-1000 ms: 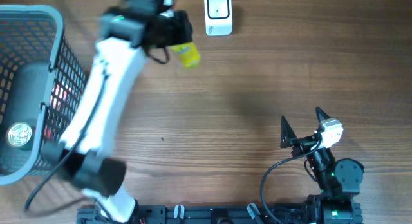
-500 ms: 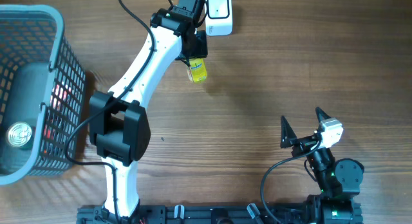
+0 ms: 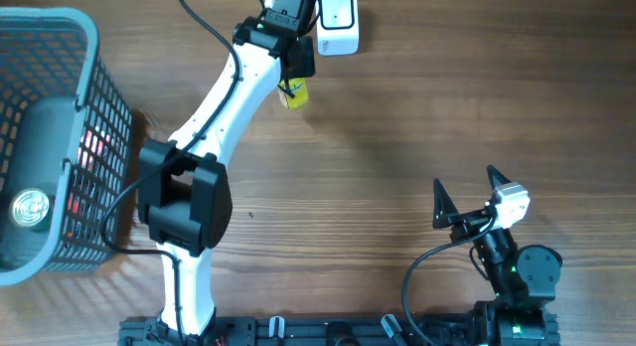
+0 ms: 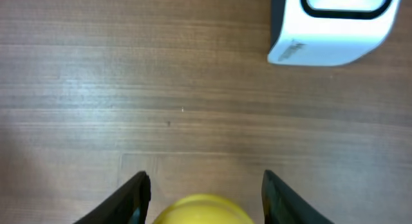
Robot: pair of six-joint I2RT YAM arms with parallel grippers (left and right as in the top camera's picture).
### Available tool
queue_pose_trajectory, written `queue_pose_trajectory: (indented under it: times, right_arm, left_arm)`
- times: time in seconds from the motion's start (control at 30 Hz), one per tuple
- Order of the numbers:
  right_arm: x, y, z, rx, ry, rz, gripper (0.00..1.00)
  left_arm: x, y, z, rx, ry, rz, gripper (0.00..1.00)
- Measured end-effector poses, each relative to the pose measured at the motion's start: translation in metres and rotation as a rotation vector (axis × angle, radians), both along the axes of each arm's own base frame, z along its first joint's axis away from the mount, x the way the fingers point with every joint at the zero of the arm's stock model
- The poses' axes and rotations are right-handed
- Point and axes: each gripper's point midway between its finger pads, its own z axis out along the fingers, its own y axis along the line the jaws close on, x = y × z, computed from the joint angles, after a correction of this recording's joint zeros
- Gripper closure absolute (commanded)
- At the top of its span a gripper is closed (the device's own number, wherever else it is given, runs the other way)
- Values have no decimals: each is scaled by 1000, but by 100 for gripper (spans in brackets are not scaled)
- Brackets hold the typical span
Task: Scan the item barcode
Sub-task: 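Carry the yellow can to the scanner and set it down nearby, then return the left gripper to the basket and grasp the tuna can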
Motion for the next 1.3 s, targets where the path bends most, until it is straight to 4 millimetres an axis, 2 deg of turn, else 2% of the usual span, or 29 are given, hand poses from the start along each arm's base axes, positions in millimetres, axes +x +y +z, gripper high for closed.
queue_pose_trajectory:
  times: [0.1,0.27,0.33,0.4,0.47,0.53,0.6,0.7,0.8,0.87,0.9,1.03,1.13,1.17,1.2,1.27,1.3]
  right_arm:
    - [0,0,0,0,0,0,0]
    - [0,0,0,0,0,0,0]
    - [0,0,0,0,0,0,0]
    - [0,0,0,0,0,0,0]
    - [0,0,0,0,0,0,0]
    - [0,0,0,0,0,0,0]
    - [0,0,0,0,0,0,0]
    - [0,0,0,0,0,0,0]
    - [0,0,0,0,0,0,0]
    - [0,0,0,0,0,0,0]
    - [0,0,0,0,0,0,0]
    - [0,0,0,0,0,0,0]
    - [0,0,0,0,0,0,0]
    - [0,0,0,0,0,0,0]
    - [0,0,0,0,0,0,0]
    - [0,0,0,0,0,0,0]
    - [0,0,0,0,0,0,0]
  left_arm:
    - [9,-1,-18,-8,-47,6,50]
    - [-1,4,-60,3,-32,14,47]
    - [2,4,-63,-3,-63,17,45]
    - [2,5,-63,-10,-84,22,38]
    - [-4,7,-70,-6,-69,25,28]
    - [-18,12,-87,13,-18,26,20]
    - [-22,14,-92,19,-4,27,16]
    - [-23,14,-92,20,0,28,1]
    - [-28,16,-83,19,6,28,0]
    - [-32,17,-61,10,-12,26,0]
    - [-34,17,-41,-3,-42,26,0]
    - [-50,13,77,-120,-242,0,0]
    - [-85,20,195,-251,-488,-32,0]
    - [-95,26,221,-271,-545,-30,0]
    - [-110,41,254,-286,-629,-9,0]
    - [-146,104,325,-272,-836,147,0]
    - [-157,130,344,-251,-901,227,0]
